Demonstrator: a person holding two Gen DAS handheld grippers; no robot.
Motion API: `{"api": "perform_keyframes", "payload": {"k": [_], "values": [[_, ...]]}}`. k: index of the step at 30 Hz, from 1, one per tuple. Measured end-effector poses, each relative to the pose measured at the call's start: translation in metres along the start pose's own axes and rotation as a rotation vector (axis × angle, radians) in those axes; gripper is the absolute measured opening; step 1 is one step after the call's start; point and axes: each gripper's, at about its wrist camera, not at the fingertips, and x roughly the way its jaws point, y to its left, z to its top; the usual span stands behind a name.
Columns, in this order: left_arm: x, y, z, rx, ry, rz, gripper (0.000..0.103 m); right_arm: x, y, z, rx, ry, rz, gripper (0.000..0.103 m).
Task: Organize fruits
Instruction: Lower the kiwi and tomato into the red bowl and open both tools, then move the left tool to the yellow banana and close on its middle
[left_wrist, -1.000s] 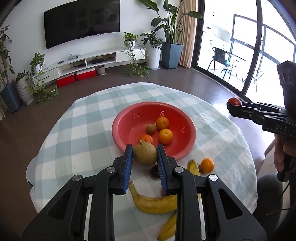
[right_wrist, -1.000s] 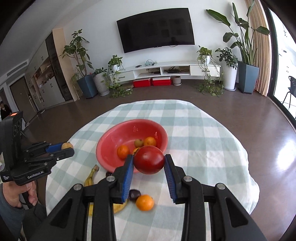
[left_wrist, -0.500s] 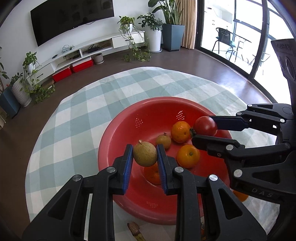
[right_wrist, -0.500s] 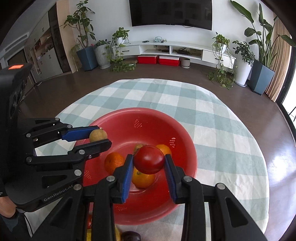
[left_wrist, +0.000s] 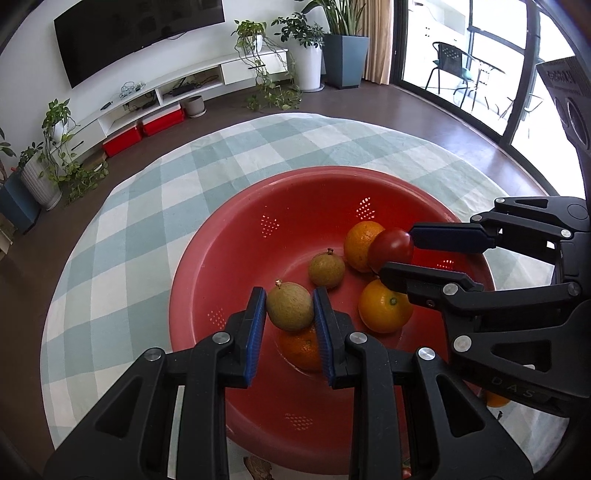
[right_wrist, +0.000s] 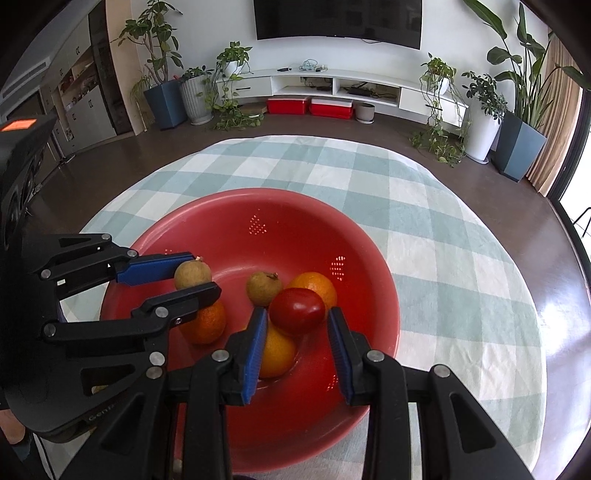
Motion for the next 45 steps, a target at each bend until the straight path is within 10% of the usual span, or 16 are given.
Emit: {"api": "perform_keyframes", "payload": {"k": [13,19,34,45], "values": [[-0.043,-0.004,-0.01,0.015,-0.065,0.038,0.061,-0.047,-0.002,-0.015,0.026,-0.081,0.0,0.04],[-0.097,-0.004,-0.04,-0.015,-0.147,0.026,0.085,-0.099,-0.006,-0.055,0.129,-0.171,0.047,0.069],[-0.152,-0.062,-0.174,0.037,-0.105,-0.065,0.088,-0.118,0.028,-0.174,0.242,-0.095,0.126,0.072],[-0.114,-0.081,-0.181,0.108,0.038,-0.045,0.088,-0.124,0.03,-0.181,0.246,-0.111,0.137,0.072]]}}
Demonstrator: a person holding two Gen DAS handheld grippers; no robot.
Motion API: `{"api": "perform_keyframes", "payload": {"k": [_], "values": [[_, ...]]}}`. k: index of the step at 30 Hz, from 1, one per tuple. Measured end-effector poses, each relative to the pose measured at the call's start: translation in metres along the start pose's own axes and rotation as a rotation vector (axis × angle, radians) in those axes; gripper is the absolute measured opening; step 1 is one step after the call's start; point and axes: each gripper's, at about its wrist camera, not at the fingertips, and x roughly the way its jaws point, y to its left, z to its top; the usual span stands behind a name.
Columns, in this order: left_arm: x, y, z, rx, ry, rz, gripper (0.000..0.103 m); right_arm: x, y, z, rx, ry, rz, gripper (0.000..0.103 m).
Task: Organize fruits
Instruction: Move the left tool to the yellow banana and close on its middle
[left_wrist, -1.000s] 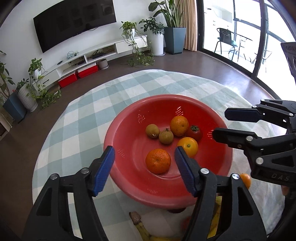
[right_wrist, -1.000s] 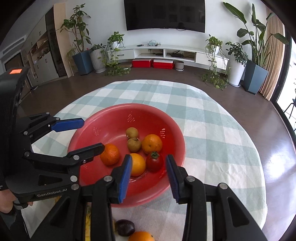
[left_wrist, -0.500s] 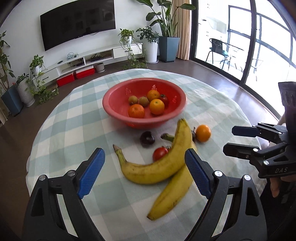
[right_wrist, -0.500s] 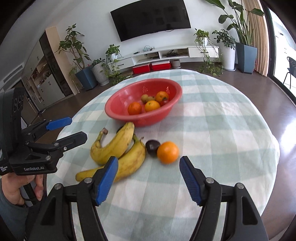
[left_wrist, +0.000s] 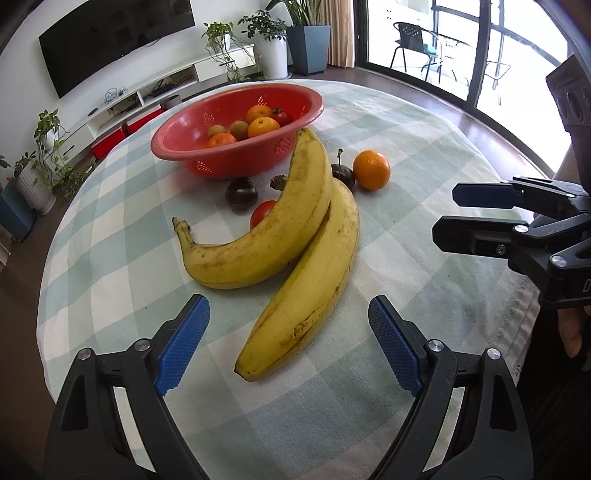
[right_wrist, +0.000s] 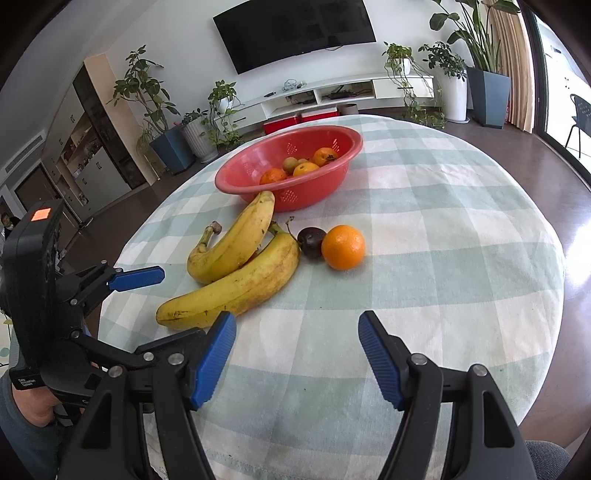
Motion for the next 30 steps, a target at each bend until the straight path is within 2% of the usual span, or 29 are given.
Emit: {"api": "perform_keyframes", "payload": {"k": [5,7,8,12,19,24,29,30], "values": [[0.023,0.001,0.005,0.013,0.067,-0.044,0.088,-0.001,-0.002,-0.001,0.003,-0.001,0.005,0.072],[0.029,-0.002,0.005,0.013,0.083,-0.084,0.085,-0.001,-0.002,-0.001,0.005,-0.009,0.005,0.072],[0.03,-0.003,0.005,0.011,0.084,-0.099,0.082,-0.002,-0.003,-0.001,0.008,-0.013,0.007,0.072],[0.031,-0.009,0.008,0.015,0.08,-0.119,0.082,-0.003,-0.006,0.0,0.021,-0.018,0.012,0.072],[0.031,-0.018,0.021,0.01,0.082,-0.209,0.078,-0.008,-0.012,0.002,0.039,-0.042,0.021,0.072],[0.043,-0.019,0.033,-0.042,0.091,-0.188,0.071,-0.01,-0.016,0.003,0.054,-0.052,0.025,0.072],[0.052,-0.022,0.046,-0.053,0.086,-0.115,0.051,-0.01,-0.016,0.003,0.057,-0.056,0.029,0.072],[0.053,-0.022,0.049,-0.051,0.089,-0.108,0.05,-0.01,-0.016,0.003,0.059,-0.057,0.031,0.072]]}}
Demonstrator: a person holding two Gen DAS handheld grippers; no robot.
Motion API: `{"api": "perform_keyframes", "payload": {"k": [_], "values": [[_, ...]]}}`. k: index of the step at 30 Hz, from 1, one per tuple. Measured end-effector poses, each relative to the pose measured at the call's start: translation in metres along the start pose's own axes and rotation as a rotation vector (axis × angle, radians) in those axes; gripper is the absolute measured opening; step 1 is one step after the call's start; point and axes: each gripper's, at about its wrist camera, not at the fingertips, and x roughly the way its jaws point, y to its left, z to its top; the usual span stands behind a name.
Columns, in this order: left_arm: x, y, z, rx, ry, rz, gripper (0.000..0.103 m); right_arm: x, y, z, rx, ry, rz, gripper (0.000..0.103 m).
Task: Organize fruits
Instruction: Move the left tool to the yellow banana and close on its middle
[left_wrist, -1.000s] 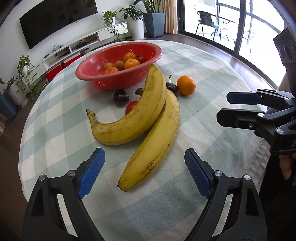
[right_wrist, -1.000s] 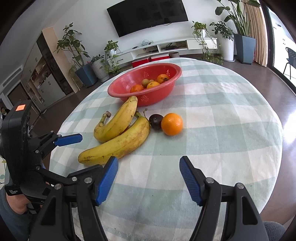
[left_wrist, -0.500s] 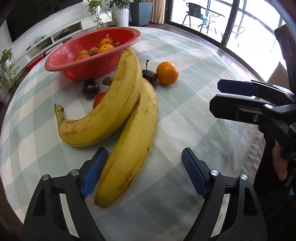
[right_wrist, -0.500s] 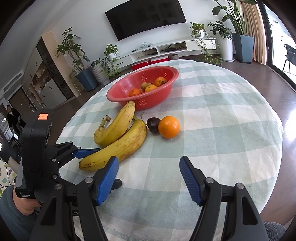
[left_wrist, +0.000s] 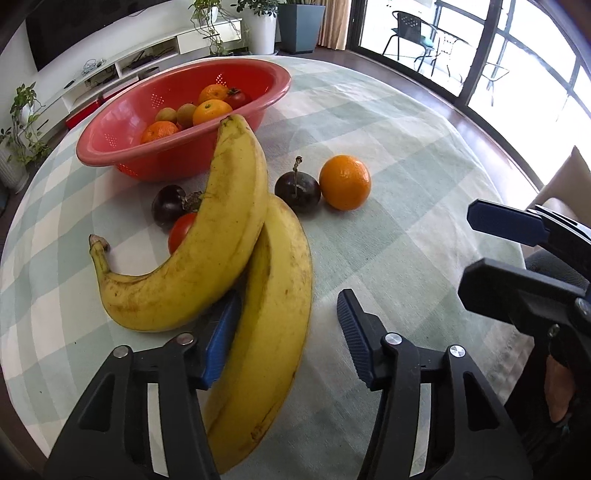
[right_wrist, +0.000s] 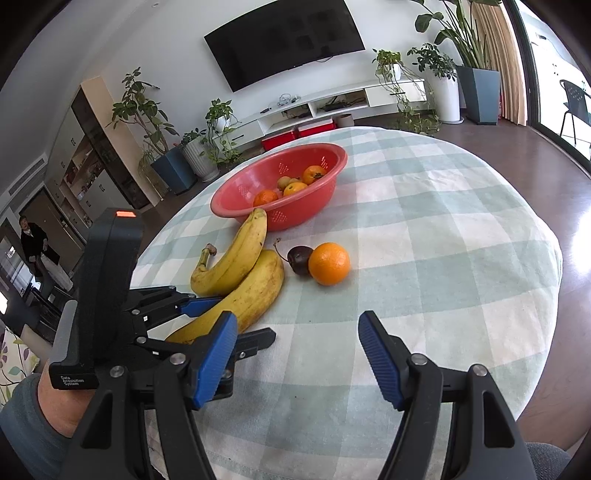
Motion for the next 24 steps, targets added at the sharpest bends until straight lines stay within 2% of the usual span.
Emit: {"api": "perform_keyframes", "payload": {"k": [6,9,14,24], "values": [[0.005,-0.002,0.008,0.013,0.001,0.043,0.047,-0.002,-0.001,-0.001,0.0,-0.004,0.003,0.072],[0.003,-0.001,0.006,0.02,-0.009,0.051,0.037,-0.004,-0.003,-0.001,0.005,-0.009,0.006,0.072],[0.001,-0.003,0.003,0.032,-0.022,0.05,0.034,-0.005,-0.006,0.0,0.018,-0.01,0.0,0.071],[-0.017,-0.005,-0.029,-0.042,-0.085,-0.047,0.033,-0.002,-0.004,0.006,-0.007,0.004,-0.033,0.071]]}}
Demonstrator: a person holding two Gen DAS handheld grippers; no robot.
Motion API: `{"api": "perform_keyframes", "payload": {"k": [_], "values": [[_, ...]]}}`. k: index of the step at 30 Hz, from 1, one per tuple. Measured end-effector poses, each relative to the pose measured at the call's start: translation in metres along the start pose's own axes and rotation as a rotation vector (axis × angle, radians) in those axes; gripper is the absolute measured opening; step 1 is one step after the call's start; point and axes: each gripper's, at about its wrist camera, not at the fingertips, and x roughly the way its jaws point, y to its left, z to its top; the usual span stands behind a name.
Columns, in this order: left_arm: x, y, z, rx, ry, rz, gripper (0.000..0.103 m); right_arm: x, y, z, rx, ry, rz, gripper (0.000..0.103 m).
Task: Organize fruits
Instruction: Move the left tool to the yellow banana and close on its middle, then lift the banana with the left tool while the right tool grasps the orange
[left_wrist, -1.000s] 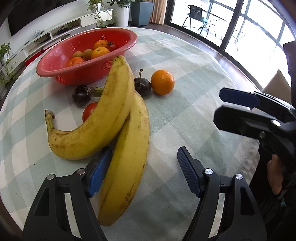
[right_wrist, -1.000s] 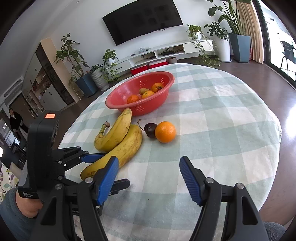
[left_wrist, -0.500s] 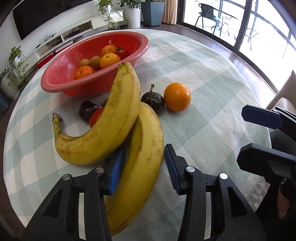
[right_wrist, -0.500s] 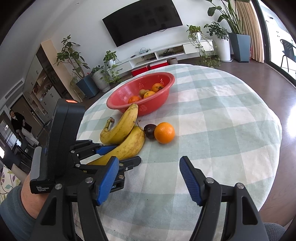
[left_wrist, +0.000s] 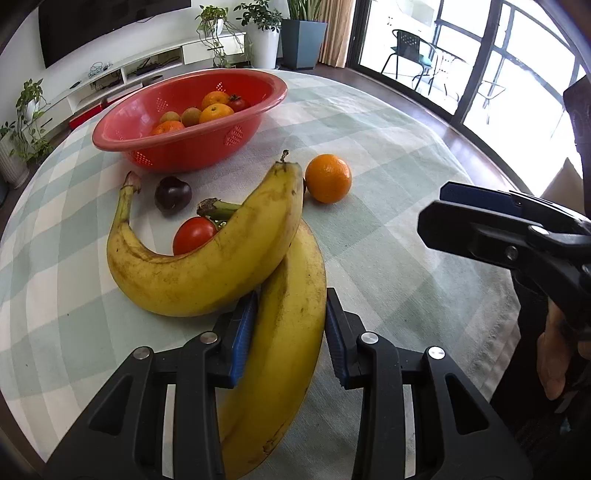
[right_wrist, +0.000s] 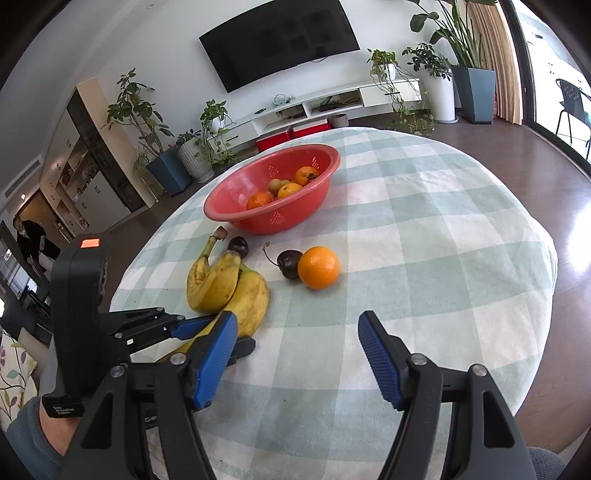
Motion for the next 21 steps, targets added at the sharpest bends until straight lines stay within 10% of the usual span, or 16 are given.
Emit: {"api": "perform_keyframes", "payload": {"k": [21], "values": [[-0.046,-0.021,-0.068,-0.09,-0.044,-0.162,0.031,0.049,0.002,0.023,-0.147,0.139,-0.151,0.066]]}}
